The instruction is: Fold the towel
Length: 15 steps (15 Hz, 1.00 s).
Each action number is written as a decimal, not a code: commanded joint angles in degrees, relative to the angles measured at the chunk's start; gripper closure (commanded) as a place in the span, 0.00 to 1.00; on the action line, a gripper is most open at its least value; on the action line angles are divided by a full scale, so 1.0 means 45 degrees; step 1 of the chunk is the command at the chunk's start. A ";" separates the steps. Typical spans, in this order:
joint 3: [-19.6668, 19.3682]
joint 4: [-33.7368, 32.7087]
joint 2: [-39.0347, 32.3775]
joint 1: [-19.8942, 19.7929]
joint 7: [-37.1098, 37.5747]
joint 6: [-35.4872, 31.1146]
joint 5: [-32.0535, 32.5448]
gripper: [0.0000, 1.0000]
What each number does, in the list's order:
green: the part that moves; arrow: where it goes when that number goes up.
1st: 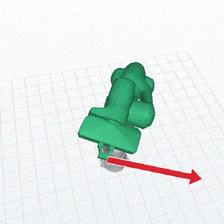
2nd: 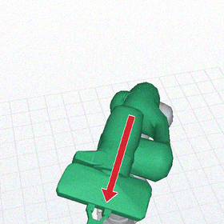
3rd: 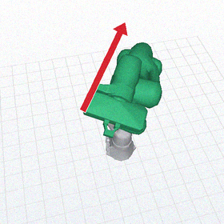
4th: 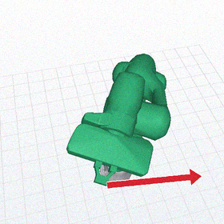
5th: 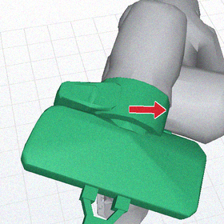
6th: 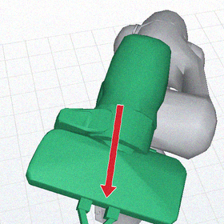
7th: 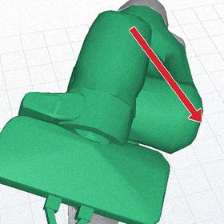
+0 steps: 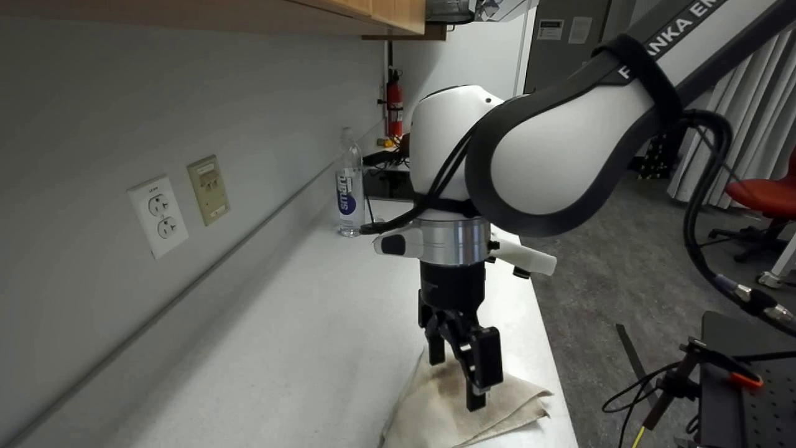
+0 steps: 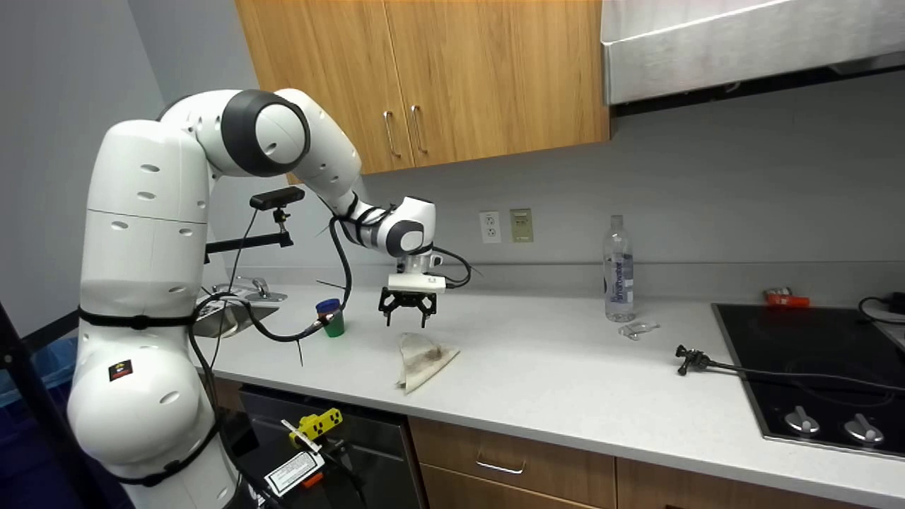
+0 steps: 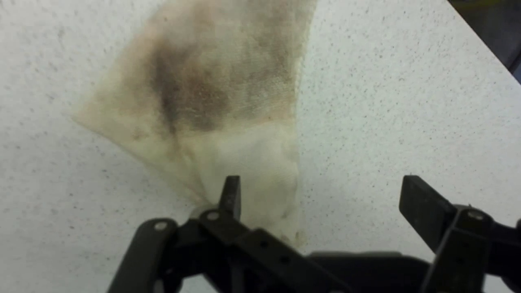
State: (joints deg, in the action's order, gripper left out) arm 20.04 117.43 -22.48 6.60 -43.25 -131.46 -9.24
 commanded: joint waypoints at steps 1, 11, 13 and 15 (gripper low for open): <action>-0.0538 0.1672 0.1677 0.0301 0.1667 -0.0712 0.0460 0.00; -0.0642 0.5207 0.5714 0.0628 0.4711 -0.3270 -0.0476 0.00; -0.0754 0.5616 0.6220 0.0824 0.5287 -0.3752 -0.0625 0.00; -0.0841 0.5973 0.6599 0.0972 0.5974 -0.4266 -0.0561 0.00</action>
State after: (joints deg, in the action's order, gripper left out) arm 17.92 139.94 2.31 8.74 -20.33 -147.05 -10.90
